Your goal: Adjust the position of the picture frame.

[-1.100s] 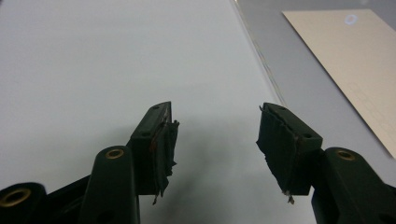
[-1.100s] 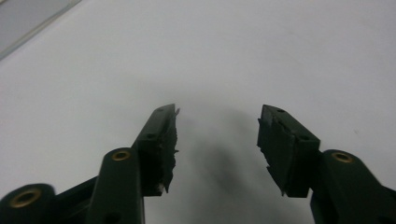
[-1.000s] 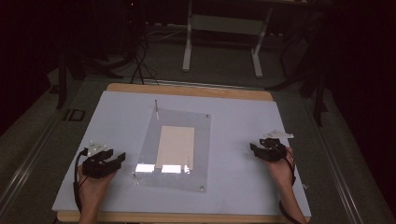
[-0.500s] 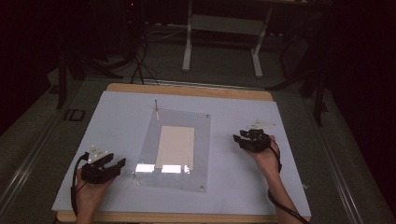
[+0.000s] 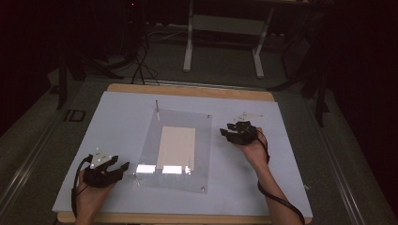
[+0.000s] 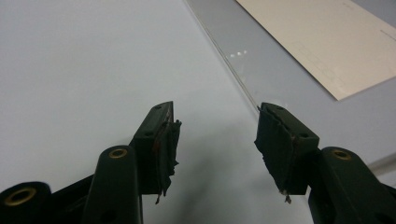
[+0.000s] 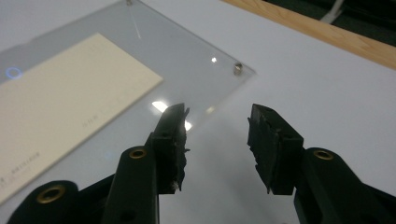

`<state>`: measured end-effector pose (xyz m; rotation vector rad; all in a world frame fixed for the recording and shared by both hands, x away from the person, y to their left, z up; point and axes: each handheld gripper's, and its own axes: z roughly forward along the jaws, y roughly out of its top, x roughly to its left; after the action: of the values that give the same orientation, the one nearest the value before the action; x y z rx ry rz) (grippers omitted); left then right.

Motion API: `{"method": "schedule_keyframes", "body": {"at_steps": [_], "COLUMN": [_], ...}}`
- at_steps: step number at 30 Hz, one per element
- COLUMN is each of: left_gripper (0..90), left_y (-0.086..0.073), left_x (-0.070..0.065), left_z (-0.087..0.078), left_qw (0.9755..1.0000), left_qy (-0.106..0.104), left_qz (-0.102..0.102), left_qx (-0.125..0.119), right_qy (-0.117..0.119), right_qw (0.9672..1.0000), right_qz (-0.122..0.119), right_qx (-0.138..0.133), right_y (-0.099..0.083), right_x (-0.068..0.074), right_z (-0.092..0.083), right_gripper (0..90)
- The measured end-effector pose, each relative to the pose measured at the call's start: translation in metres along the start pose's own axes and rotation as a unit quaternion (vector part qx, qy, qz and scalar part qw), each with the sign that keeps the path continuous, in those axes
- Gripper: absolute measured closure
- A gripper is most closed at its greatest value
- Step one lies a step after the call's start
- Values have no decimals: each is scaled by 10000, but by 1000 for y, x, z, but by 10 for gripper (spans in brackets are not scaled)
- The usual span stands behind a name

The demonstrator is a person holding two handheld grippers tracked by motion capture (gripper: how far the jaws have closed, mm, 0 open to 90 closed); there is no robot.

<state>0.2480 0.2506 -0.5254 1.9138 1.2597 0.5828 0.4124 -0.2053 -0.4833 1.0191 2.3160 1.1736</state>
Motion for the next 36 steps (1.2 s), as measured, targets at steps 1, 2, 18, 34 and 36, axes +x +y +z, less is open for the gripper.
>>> {"method": "schedule_keyframes", "body": {"at_steps": [1, 2, 18, 34, 36], "left_gripper": [468, 469, 469, 505, 505], "left_y": [0, -1, -6, -5, -5], "left_x": [0, 0, 0, 0, 0], "left_z": [-1, -2, -7, -5, -5], "left_qw": [10000, 10000, 10000, 9996, 9995], "left_qy": [-6, -12, -64, -292, -314], "left_qz": [1, -1, -56, 31, 50], "left_qx": [-5, -17, 23, 10, 27], "right_qy": [28, 43, 319, 284, 321], "right_qw": [10000, 10000, 9994, 9993, 9990], "right_qz": [-10, -37, 57, -220, -283], "right_qx": [-21, -48, -79, 129, 148], "right_y": [3, 4, 37, 61, 65], "right_x": [1, 2, 18, 36, 39], "right_z": [2, 4, 42, 77, 82], "right_gripper": [563, 565, 521, 514, 517]}}
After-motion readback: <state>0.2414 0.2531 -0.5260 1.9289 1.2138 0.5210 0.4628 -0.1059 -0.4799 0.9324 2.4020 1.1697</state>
